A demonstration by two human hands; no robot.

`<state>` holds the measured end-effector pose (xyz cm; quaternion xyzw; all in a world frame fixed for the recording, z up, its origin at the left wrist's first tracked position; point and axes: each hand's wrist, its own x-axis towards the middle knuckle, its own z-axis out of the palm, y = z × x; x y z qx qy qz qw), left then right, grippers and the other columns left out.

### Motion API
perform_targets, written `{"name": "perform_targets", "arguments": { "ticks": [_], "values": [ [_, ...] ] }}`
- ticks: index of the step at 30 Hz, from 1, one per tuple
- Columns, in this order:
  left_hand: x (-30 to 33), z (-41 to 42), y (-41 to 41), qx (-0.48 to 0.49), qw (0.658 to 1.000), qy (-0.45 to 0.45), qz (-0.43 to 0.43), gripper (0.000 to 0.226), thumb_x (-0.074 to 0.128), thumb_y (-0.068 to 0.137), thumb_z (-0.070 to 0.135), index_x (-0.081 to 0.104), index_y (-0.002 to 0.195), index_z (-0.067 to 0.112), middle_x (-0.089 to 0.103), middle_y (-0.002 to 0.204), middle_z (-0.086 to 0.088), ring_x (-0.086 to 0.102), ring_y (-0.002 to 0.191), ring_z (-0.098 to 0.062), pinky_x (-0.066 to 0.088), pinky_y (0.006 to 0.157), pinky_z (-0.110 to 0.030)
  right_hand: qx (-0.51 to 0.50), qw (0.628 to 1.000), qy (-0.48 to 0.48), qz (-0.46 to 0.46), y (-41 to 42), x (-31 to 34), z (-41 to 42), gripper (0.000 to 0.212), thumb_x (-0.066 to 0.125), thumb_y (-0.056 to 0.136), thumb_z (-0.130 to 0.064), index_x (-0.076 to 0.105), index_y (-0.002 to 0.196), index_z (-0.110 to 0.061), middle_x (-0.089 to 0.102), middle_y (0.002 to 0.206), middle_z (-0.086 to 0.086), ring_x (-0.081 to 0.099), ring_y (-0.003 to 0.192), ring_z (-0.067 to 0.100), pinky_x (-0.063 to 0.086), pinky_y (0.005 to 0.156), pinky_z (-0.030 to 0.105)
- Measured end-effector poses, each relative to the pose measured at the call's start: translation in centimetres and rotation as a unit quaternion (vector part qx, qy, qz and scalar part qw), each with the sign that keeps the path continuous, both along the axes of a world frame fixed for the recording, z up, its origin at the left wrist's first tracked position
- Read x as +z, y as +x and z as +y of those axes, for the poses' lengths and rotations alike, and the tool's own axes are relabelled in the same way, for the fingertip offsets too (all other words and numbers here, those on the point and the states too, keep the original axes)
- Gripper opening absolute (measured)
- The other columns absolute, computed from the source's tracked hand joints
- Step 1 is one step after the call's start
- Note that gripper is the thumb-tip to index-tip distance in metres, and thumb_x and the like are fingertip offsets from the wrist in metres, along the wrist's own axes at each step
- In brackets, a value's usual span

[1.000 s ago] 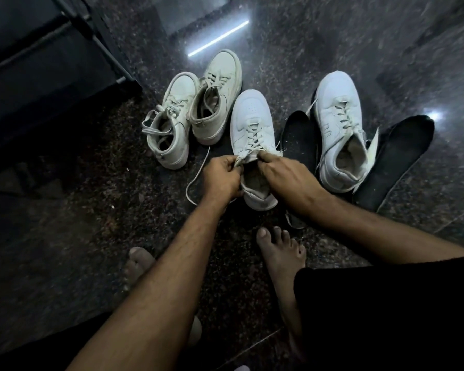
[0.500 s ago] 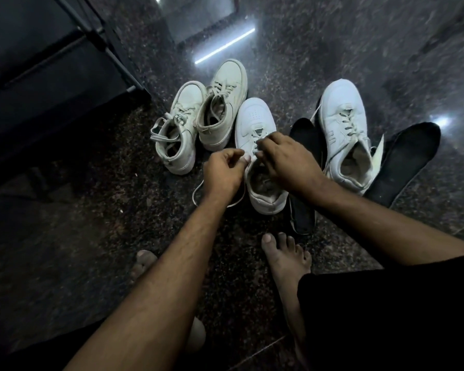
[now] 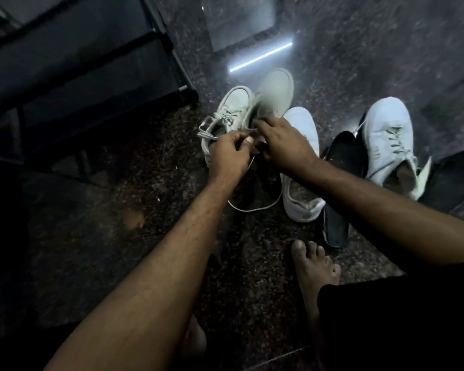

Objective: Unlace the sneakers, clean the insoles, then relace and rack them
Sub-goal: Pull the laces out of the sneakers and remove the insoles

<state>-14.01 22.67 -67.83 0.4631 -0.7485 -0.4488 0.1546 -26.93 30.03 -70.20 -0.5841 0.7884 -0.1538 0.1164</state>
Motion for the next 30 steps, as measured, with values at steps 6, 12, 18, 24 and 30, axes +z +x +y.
{"name": "perform_targets", "arguments": {
  "ticks": [6,12,18,24,30],
  "values": [
    [-2.3,-2.0,0.7,-0.138,0.967,-0.146,-0.158,0.034,0.067,0.088,0.025,0.067,0.119,0.012,0.068,0.116,-0.010,0.058,0.113,-0.031,0.046,0.099,-0.041,0.003,0.997,0.034,-0.066,0.4,-1.9,-1.7,0.042,0.058,0.092,-0.029,0.046,0.124,-0.005,0.049,0.121,0.018,0.057,0.100,0.040,0.048,0.075,0.047],
    [-3.0,-0.8,3.4,-0.137,0.920,-0.261,-0.257,0.046,0.067,0.088,0.031,0.056,0.131,0.019,0.048,0.141,-0.006,0.039,0.131,-0.031,0.033,0.106,-0.049,-0.046,0.998,0.024,-0.025,3.0,-1.8,-0.5,0.030,0.052,0.095,-0.035,0.048,0.106,-0.007,0.052,0.109,0.018,0.059,0.079,0.041,0.032,0.057,0.038],
    [-4.5,-1.4,6.9,-0.051,0.903,-0.304,-0.301,0.073,0.077,0.077,0.023,0.040,0.140,0.015,0.036,0.145,-0.013,0.055,0.117,-0.037,0.046,0.101,-0.053,0.013,0.996,0.042,-0.075,6.9,-0.7,3.1,0.017,0.052,0.087,-0.025,0.049,0.102,-0.018,0.050,0.101,0.009,0.060,0.077,0.038,0.037,0.057,0.037],
    [-3.5,0.1,9.5,-0.016,0.915,-0.233,-0.328,0.051,0.061,0.086,0.005,0.039,0.131,0.017,0.053,0.121,-0.020,0.064,0.099,-0.040,0.053,0.076,-0.048,0.110,0.987,0.070,-0.093,8.2,-1.0,4.3,0.013,0.056,0.087,-0.019,0.046,0.093,-0.025,0.047,0.093,0.001,0.060,0.078,0.032,0.047,0.061,0.042],
    [-2.4,3.3,12.5,0.016,0.922,-0.180,-0.343,0.033,0.059,0.091,0.011,0.045,0.120,0.015,0.056,0.120,-0.017,0.061,0.106,-0.037,0.052,0.077,-0.046,0.192,0.970,0.130,-0.071,10.3,-0.5,4.0,0.022,0.058,0.089,-0.015,0.047,0.104,-0.025,0.043,0.096,0.000,0.062,0.082,0.034,0.051,0.064,0.046]
  ]
}}
